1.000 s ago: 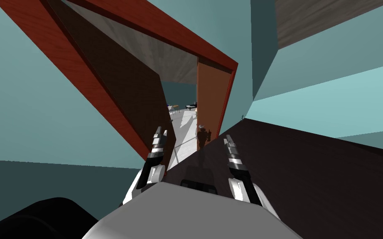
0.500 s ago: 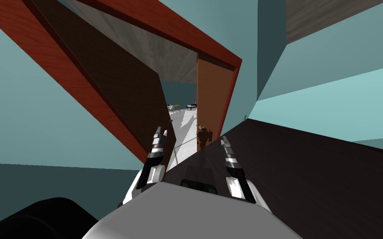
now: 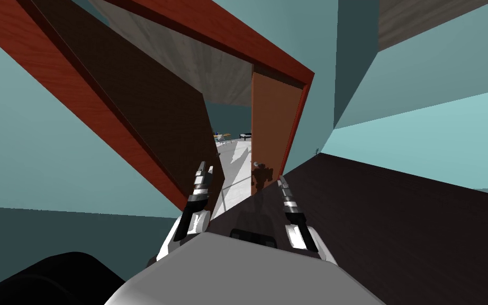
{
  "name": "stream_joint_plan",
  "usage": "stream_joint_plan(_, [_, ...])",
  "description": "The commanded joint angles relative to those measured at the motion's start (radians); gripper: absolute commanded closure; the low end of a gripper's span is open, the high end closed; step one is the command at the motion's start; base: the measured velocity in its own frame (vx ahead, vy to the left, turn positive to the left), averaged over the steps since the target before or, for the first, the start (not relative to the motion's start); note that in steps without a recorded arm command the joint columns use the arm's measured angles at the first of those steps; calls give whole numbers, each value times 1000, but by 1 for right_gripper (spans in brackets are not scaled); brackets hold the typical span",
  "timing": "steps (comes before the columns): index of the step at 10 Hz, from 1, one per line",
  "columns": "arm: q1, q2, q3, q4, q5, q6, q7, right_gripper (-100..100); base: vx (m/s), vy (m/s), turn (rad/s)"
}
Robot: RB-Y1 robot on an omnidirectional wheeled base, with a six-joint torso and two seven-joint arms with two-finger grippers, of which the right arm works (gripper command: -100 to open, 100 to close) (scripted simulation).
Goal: Push the door open
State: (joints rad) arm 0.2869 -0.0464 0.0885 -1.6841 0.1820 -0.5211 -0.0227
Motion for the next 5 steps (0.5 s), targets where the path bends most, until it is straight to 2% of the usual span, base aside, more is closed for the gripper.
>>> stream_joint_plan(1, [-19,-3,2,50,5,-13,-10,-100,53,-41,37])
stream_joint_plan(5, [-86,-13,10,193,21,-59,-45,-100,90,-62,79])
